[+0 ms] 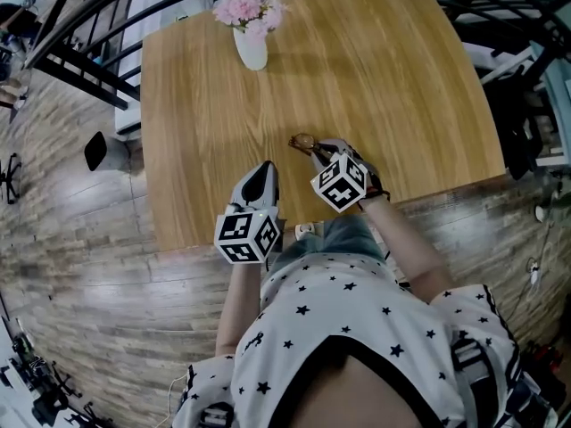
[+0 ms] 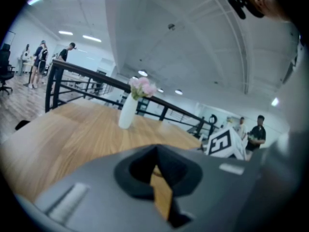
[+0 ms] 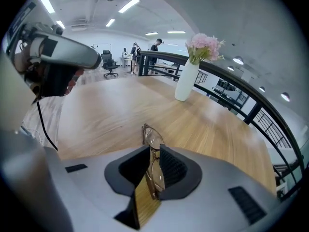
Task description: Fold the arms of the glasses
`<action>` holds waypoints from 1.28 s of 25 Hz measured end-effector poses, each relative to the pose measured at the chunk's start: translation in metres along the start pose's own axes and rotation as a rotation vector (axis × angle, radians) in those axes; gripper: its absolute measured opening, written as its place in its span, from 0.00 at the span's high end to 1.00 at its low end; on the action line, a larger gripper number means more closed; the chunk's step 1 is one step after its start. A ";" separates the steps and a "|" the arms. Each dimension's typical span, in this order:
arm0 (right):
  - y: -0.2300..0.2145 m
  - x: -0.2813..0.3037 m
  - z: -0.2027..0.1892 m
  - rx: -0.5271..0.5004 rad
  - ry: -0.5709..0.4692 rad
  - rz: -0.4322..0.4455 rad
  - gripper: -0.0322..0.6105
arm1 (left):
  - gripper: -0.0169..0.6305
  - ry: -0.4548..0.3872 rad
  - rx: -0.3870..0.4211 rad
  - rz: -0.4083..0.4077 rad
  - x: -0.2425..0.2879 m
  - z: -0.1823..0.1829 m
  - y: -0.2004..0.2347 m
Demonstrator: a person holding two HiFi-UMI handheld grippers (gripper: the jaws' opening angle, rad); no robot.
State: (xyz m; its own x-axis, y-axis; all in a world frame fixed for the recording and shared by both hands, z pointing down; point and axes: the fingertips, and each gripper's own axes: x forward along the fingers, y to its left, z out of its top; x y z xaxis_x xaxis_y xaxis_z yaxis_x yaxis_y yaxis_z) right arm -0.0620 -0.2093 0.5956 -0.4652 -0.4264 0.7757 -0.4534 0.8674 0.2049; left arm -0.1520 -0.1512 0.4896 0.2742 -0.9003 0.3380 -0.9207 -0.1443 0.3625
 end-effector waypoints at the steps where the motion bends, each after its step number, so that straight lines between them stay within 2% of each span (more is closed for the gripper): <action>1: 0.001 -0.005 0.002 0.012 -0.015 -0.004 0.87 | 0.96 0.000 0.001 0.000 -0.002 -0.001 0.000; 8: 0.012 -0.054 0.020 0.142 -0.162 -0.016 0.88 | 0.96 -0.007 0.022 -0.014 -0.016 -0.005 -0.011; 14: 0.015 -0.097 0.039 0.246 -0.338 -0.036 0.90 | 0.96 -0.031 0.027 -0.013 -0.032 -0.006 -0.027; 19: 0.016 -0.128 0.037 0.273 -0.394 -0.049 0.92 | 0.96 -0.045 0.034 -0.006 -0.047 -0.011 -0.044; 32: 0.047 -0.223 -0.009 0.314 -0.488 -0.043 0.93 | 0.96 -0.087 0.002 0.049 -0.107 -0.042 -0.105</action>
State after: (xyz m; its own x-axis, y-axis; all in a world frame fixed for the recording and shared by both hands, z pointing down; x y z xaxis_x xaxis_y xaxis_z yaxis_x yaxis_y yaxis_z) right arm 0.0279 -0.0711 0.4373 -0.7042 -0.5927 0.3910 -0.6486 0.7610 -0.0146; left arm -0.0726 -0.0227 0.4521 0.2038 -0.9385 0.2788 -0.9331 -0.1001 0.3453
